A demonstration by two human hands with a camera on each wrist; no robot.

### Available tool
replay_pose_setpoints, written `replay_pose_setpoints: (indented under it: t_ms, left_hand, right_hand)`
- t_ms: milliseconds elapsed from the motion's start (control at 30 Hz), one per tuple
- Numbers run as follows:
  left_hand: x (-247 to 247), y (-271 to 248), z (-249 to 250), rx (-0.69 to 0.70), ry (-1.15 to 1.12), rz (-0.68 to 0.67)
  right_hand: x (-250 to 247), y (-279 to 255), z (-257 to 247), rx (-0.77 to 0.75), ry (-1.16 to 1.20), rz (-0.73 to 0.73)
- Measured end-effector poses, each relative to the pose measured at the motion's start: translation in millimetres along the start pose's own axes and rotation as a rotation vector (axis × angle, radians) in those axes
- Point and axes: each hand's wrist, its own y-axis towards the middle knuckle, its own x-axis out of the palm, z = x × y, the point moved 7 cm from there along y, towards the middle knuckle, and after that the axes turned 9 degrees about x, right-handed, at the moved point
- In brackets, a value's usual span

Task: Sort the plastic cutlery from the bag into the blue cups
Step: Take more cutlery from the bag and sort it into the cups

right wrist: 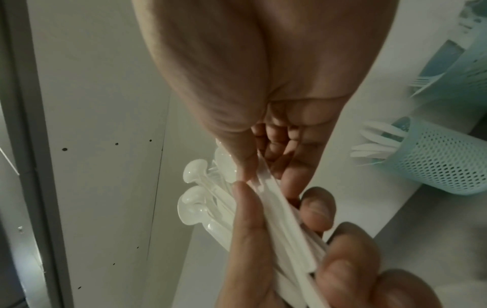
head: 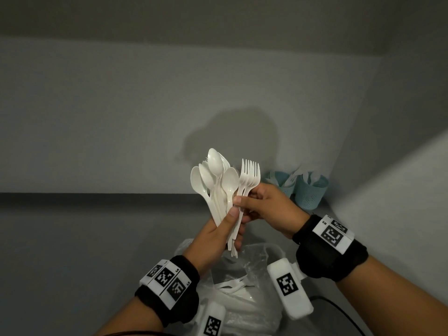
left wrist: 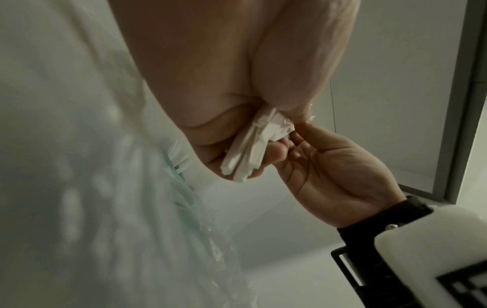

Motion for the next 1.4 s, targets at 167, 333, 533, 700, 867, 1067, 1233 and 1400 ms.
replay_pose_setpoints:
  t_ms: [167, 333, 533, 700, 867, 1067, 1233, 1400]
  left_hand:
    - [-5, 2, -5, -0.023, 0.014, 0.031]
    - [-7, 3, -11, -0.032, 0.045, 0.050]
    - [-8, 11, -23, -0.078, 0.105, 0.055]
    - [-9, 21, -23, -0.076, 0.105, 0.027]
    - [-17, 33, -22, -0.097, 0.088, 0.056]
    - [-30, 41, -31, -0.114, 0.110, 0.094]
    - [-29, 48, -37, -0.117, 0.081, 0.099]
    - [-27, 49, -30, -0.098, 0.056, 0.076]
  right_hand:
    - [-5, 0, 5, -0.007, 0.012, 0.057]
    - [-15, 0, 4, 0.005, 0.008, 0.098]
    - [-48, 11, 5, 0.032, 0.062, 0.188]
    - [-143, 58, -6, 0.009, -0.156, 0.598]
    - [-193, 115, 25, 0.228, -0.614, 0.756]
    - [-199, 154, 72, 0.449, -0.778, 0.601]
    - [-202, 162, 91, 0.501, -0.783, 0.606]
    - [-201, 162, 84, 0.543, -0.769, 0.607]
